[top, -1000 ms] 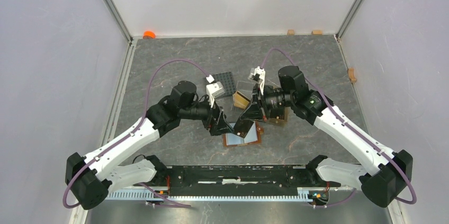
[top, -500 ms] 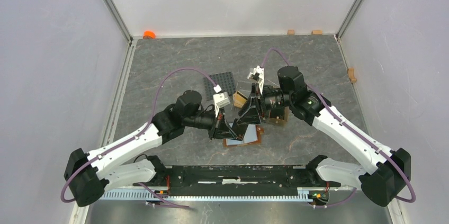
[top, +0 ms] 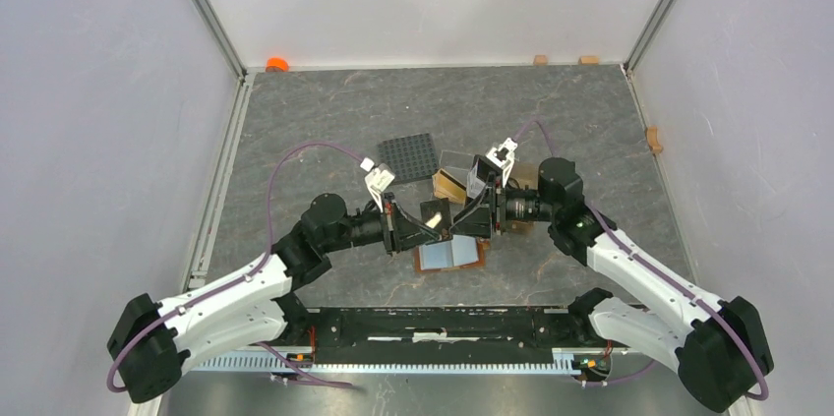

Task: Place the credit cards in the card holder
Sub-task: Pick up the credit card from the storage box, then move the storage box to the center of the board.

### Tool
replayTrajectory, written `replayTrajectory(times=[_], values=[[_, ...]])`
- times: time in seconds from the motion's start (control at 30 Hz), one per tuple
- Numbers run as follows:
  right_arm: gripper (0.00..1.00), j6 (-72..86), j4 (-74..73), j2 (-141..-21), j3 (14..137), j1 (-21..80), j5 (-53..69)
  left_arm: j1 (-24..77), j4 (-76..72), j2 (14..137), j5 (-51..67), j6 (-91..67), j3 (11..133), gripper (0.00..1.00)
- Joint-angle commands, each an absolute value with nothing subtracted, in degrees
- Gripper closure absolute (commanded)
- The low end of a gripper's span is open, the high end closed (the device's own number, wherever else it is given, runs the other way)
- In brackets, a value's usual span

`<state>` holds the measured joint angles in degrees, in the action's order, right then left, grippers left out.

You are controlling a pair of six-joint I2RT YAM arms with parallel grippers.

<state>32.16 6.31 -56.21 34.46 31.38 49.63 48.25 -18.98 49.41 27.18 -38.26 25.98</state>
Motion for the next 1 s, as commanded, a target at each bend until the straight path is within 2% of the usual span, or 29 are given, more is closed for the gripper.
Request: replayTrajectory(times=[0.0, 0.17, 0.27, 0.3, 0.37, 0.4, 0.5, 0.57, 0.67, 0.77, 0.97], values=[[0.50, 41.4, 22.6, -55.3, 31.4, 32.1, 52.5, 48.3, -26.8, 50.7, 25.5, -43.4, 25.7, 0.98], [0.62, 46.5, 30.8, -56.0, 28.8, 32.4, 52.1, 48.3, -27.5, 53.2, 28.7, -44.0, 26.1, 0.98], [0.74, 49.8, 35.9, -56.5, 26.9, 32.6, 51.9, 48.3, -27.4, 54.5, 30.8, -44.1, 26.5, 0.98], [0.78, 50.6, 37.6, -56.5, 26.4, 32.7, 52.0, 48.3, -27.3, 54.8, 31.1, -44.2, 26.5, 0.98], [0.94, 51.3, 38.0, -56.4, 25.9, 32.7, 51.8, 48.3, -27.0, 55.5, 31.2, -44.6, 26.5, 0.97], [1.00, 50.8, 35.6, -56.0, 25.8, 32.7, 50.7, 48.3, -25.9, 55.9, 31.2, -44.4, 26.6, 0.91], [1.00, 44.5, 18.3, -55.3, 26.0, 32.7, 44.7, 48.3, -15.4, 56.0, 25.3, -41.9, 28.4, 0.44], [1.00, 41.7, 10.3, -55.6, 24.4, 32.7, 41.6, 48.3, -7.1, 56.0, 17.2, -41.5, 29.3, 0.27], [1.00, 40.5, 4.5, -56.5, 21.7, 32.9, 39.0, 47.8, 2.7, 59.2, 11.6, -41.4, 30.9, 0.17], [1.00, 40.2, 3.1, -58.5, 19.9, 33.9, 37.8, 47.5, 6.5, 63.6, 10.8, -41.5, 31.7, 0.15], [1.00, 39.4, 1.8, -64.6, 19.8, 34.0, 31.6, 46.9, 5.0, 70.2, 10.1, -41.1, 31.6, 0.12]])
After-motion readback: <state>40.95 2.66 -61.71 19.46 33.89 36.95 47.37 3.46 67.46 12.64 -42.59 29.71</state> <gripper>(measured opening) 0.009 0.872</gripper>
